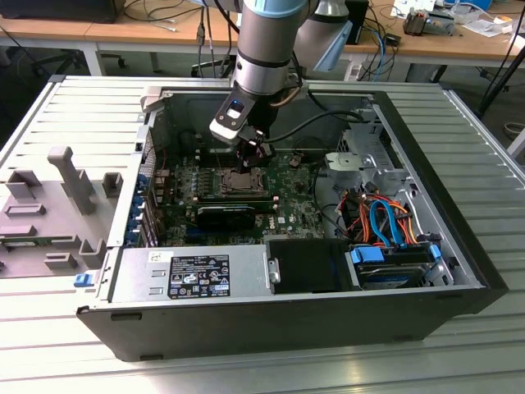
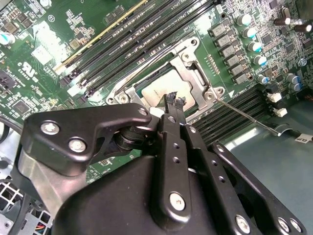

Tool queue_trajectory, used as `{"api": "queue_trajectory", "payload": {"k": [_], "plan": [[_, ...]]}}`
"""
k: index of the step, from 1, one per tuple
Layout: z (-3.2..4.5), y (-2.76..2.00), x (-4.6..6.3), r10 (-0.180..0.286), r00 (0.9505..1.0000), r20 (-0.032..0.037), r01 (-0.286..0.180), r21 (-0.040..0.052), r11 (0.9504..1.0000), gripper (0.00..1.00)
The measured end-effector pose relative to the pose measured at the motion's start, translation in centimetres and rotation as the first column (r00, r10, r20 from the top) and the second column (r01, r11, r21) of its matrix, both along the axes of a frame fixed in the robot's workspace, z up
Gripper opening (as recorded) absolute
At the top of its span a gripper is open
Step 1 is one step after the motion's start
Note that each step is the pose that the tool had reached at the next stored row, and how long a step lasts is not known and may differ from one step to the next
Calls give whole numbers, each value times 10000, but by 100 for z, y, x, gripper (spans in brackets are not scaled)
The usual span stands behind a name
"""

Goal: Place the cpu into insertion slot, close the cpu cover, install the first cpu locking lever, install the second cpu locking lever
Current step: 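Install the first cpu locking lever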

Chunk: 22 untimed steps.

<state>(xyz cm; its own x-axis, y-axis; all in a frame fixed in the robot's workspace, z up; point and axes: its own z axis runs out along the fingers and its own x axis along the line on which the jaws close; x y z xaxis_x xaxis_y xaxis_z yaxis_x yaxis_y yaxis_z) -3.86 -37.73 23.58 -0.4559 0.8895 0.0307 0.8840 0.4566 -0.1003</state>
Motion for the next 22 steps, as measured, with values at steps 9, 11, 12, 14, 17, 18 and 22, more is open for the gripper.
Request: {"api": "queue_trajectory", "payload": {"k": [9, 11, 12, 14, 17, 18, 22], "plan": [[0, 0, 0, 138, 9999, 0, -138, 0, 9999, 11], [0, 0, 0, 175, 9998, 0, -175, 0, 9998, 11], [0, 0, 0, 185, 9998, 0, -185, 0, 9998, 11], [0, 0, 0, 224, 9997, 0, -224, 0, 9997, 11], [0, 0, 0, 271, 9996, 0, -271, 0, 9996, 11], [0, 0, 0, 283, 9996, 0, -283, -1, 9996, 11], [0, 0, 0, 315, 9995, 0, -315, 0, 9995, 11]]}}
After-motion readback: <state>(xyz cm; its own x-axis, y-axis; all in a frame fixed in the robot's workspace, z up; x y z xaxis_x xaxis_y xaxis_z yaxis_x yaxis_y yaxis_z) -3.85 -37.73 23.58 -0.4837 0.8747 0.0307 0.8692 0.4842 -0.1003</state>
